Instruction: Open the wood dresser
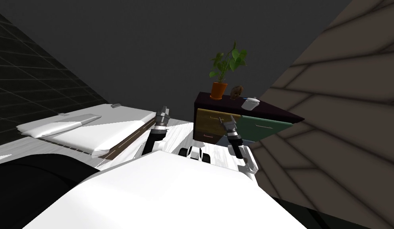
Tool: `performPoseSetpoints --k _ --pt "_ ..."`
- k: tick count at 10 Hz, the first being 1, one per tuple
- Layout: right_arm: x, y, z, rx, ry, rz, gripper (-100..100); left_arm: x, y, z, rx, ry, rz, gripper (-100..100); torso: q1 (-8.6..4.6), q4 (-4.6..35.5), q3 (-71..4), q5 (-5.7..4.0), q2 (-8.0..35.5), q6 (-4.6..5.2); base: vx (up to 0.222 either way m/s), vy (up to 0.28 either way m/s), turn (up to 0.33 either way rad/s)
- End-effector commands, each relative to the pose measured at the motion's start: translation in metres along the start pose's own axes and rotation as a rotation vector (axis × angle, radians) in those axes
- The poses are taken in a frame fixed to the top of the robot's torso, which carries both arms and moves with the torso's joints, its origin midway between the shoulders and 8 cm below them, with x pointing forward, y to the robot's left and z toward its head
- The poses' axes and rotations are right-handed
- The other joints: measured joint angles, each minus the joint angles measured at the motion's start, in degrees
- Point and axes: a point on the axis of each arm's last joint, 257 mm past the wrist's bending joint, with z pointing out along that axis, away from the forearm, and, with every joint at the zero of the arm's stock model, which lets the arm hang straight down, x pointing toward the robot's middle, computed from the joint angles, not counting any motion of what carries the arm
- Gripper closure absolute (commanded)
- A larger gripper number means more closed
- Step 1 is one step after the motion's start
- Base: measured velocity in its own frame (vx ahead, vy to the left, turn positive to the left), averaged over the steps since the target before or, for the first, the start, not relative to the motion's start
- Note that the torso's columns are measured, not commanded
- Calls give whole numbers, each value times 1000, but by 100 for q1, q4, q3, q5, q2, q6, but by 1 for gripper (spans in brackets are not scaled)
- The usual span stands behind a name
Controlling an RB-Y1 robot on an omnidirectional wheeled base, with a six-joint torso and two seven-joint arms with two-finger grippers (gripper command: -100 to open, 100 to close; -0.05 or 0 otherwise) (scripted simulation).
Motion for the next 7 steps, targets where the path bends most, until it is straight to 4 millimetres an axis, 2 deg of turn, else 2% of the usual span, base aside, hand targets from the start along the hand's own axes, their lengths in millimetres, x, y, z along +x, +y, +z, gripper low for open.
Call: performPoseSetpoints --k 1,3,4,7 --pt "18 -1 2 -12 37 -118 -100 0 0 0 0 0 0 0 8 0 0 3 0 -4 -6 70 -141" --pt "18 -1 2 -13 37 -157 -100 0 0 0 0 0 0 0 12 1 2 5 2 -5 -5 48 -24" --pt "30 -1 3 -22 60 -218 -100 0 0 0 0 0 0 0 0 1 1 1 2 -4 -1 41 -121" --pt "41 -2 3 -33 81 -320 -100 0 0 0 0 0 0 0 12 0 0 4 0 -2 1 54 -94"
